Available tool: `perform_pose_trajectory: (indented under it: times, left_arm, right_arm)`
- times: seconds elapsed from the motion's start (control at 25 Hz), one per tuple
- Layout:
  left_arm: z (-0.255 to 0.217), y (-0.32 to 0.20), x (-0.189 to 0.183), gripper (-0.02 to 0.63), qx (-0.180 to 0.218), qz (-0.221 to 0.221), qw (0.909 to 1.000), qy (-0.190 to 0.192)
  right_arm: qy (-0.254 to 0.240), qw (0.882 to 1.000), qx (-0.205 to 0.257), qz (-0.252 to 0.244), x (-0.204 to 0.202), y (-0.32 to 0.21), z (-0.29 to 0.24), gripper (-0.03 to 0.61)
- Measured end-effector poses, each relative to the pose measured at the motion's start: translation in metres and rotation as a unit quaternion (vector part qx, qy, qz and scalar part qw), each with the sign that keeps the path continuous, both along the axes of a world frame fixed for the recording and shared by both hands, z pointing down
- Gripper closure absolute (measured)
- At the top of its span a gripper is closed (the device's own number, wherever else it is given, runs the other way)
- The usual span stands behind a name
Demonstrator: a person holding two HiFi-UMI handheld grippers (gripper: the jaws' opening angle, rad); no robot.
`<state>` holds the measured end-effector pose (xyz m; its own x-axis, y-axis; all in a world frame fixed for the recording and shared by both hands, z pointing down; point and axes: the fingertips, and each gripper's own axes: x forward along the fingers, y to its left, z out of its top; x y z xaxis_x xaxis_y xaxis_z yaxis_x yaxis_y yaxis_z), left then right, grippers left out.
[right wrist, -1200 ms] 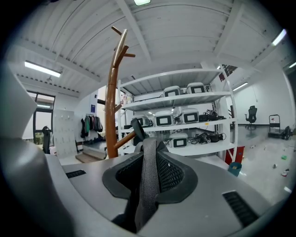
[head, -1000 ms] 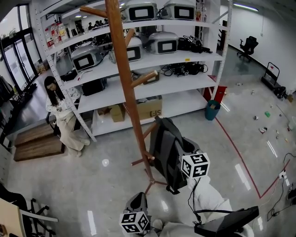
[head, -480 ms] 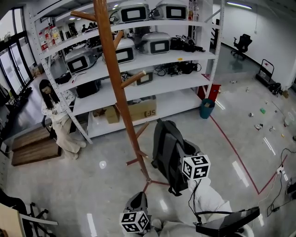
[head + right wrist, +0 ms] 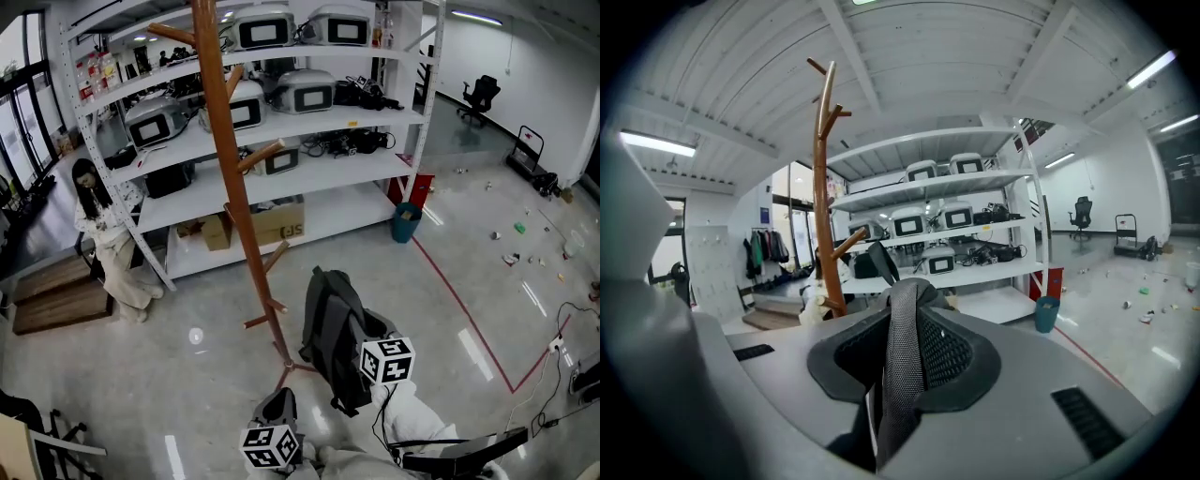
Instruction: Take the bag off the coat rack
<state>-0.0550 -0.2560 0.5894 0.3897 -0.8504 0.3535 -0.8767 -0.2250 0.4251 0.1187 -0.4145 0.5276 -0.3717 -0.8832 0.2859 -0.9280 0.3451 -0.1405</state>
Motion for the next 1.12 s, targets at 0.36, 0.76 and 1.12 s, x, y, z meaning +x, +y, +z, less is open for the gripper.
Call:
perform_pose_trajectory:
  times: [0.36, 0.76, 1.12]
  left_arm:
    - [0.007, 0.034, 0.009, 0.612, -0.006, -0.005, 0.9999, 0.010]
    - [-0.003, 0.054, 0.013, 0.612, 0.008, -0.008, 0.9999, -0.001]
    - [-0.020, 0.062, 0.014, 0.612, 0.023, -0.005, 0.9994, -0.025]
  right_arm:
    - [-0.006, 0.999, -0.033, -0.007, -0.001, 0.069, 0.032, 0.492]
    - [-0.013, 0.998, -0.050, -0.030, -0.011, 0.128, 0.046, 0.492]
    - [-0.024, 0.997, -0.050, -0.047, -0.021, 0.160, 0.038, 0.492]
